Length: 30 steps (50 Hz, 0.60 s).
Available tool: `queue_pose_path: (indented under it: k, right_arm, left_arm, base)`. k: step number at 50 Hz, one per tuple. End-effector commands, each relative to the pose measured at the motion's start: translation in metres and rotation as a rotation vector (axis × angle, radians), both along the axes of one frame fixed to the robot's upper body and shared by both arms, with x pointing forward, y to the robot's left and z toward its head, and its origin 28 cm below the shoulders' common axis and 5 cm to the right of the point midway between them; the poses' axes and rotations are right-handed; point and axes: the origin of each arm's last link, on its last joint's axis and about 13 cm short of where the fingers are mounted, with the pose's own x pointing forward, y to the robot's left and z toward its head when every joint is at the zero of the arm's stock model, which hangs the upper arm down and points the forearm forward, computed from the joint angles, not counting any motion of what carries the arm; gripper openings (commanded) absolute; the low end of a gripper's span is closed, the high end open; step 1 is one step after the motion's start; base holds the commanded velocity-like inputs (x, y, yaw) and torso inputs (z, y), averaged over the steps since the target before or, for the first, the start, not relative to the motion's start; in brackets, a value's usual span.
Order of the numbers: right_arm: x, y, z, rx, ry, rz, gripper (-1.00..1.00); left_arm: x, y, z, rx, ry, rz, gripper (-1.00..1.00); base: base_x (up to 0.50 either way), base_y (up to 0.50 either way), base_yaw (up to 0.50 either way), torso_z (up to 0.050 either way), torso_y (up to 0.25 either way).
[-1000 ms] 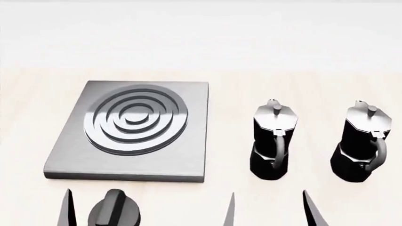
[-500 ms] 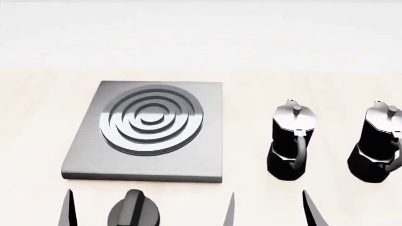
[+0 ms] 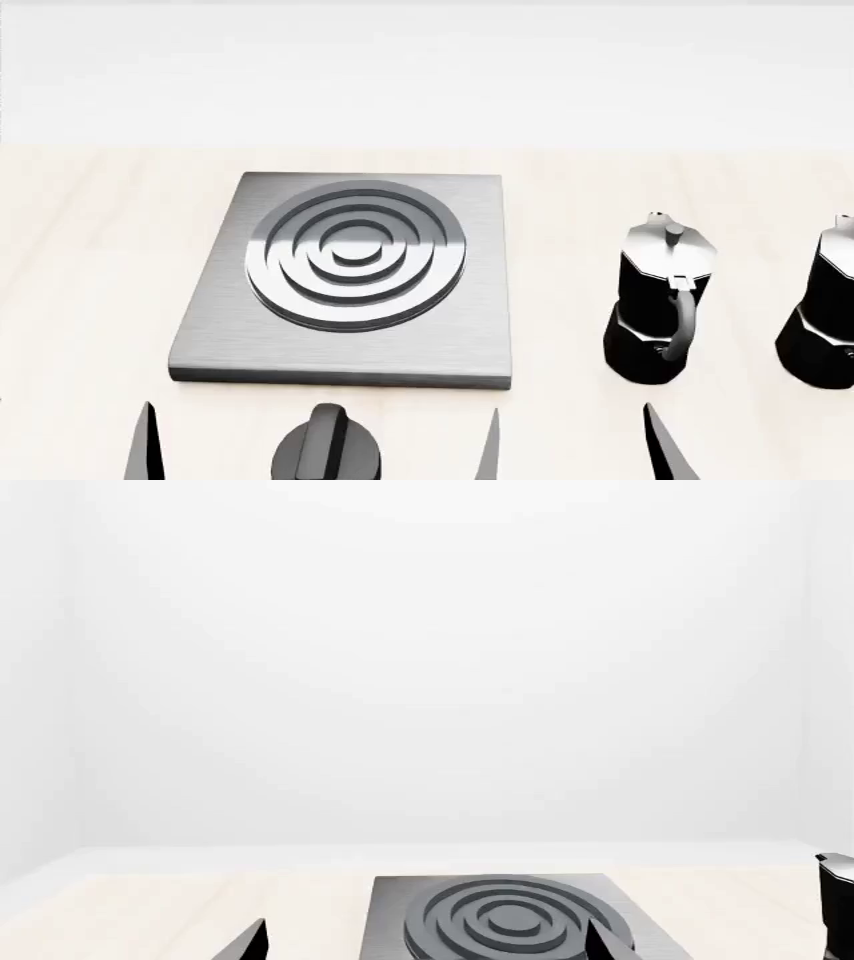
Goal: Put both moka pots on the stove.
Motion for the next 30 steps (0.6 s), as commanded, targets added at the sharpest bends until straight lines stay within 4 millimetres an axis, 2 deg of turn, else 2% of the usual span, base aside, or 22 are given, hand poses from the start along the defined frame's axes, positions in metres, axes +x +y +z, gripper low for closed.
queue_pose_path:
  k: [1,21,30]
  right_arm:
    - [0.0,-0.0003,0.001,0.001,-0.002,-0.001,1.0]
    - [0.0015,-0.0008,-0.0015,-0.005,0.004,-0.01,1.0]
    - [0.0019,-0.0001,0.0001,-0.023,0.003,-0.03,1.0]
  left_arm:
    - [0.0004,0.0002,-0.0005,0.0,0.0,0.0,1.0]
    - [-0.0002,-0.0004,-0.0003,0.001,0.002,-0.001,1.0]
    - [-0.0004,-0.0002,-0.0001,0.001,0.001,0.0,1.0]
  base:
    - [0.0,0.11,0.0,0.0,0.0]
    - [0.0,0.11,0.0,0.0,0.0]
    - [0.0,0.0,0.0,0.0,0.0]
